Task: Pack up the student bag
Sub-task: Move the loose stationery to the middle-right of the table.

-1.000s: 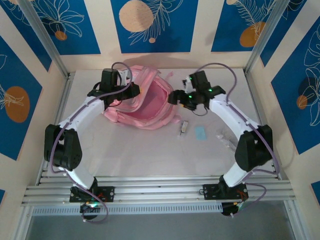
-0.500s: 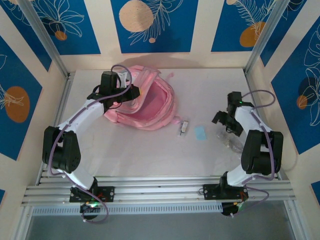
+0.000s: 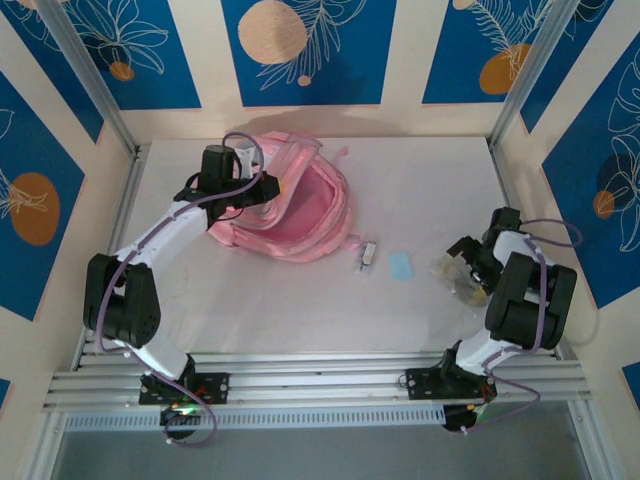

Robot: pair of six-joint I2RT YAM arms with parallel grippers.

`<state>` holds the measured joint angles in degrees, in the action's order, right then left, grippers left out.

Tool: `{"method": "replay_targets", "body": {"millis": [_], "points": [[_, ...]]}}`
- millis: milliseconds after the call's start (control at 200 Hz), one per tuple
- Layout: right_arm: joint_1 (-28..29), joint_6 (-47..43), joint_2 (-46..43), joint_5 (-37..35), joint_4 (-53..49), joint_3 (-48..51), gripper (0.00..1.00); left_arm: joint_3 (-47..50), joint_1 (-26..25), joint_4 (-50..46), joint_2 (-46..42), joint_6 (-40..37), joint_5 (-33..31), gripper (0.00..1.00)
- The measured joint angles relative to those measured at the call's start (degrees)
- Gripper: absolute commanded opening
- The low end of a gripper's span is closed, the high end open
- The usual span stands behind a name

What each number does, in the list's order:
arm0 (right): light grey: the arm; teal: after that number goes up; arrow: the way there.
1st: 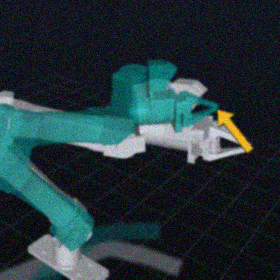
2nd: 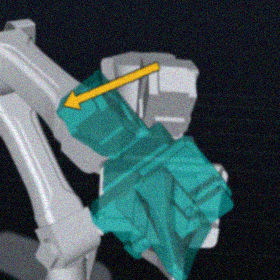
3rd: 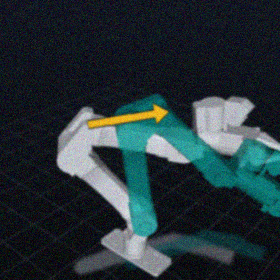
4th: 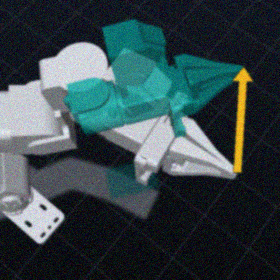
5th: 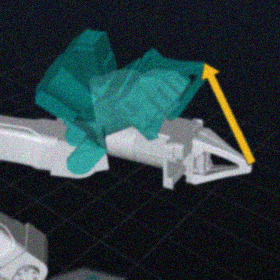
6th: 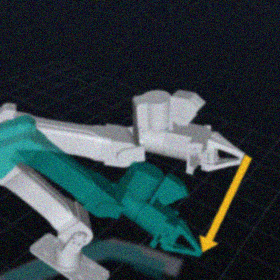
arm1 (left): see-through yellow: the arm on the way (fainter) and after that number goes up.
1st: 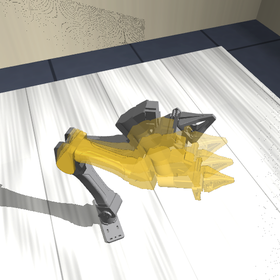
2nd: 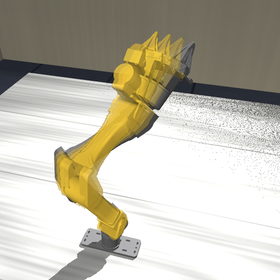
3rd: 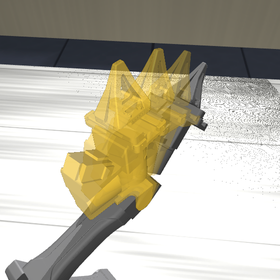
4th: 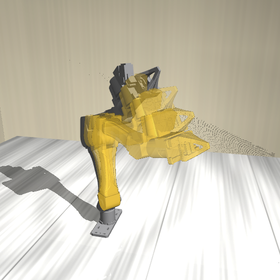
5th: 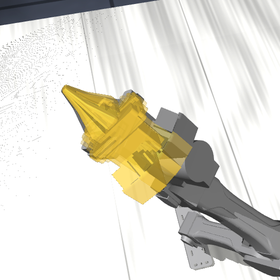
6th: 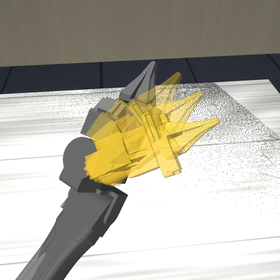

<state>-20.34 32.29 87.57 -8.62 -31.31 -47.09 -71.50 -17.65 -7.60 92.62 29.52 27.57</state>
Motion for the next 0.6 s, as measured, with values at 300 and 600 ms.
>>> {"method": "replay_targets", "body": {"millis": [300,600], "points": [[18.3,8.6,-14.0,3.8,-5.4,7.5,0.99,0.3,0.0,1.2,0.0,0.7,0.5,0.0],[19.3,3.2,-11.3,-2.8,-9.2,1.2,0.99,1.0,0.0,2.1,0.0,1.7,1.5,0.0]]}}
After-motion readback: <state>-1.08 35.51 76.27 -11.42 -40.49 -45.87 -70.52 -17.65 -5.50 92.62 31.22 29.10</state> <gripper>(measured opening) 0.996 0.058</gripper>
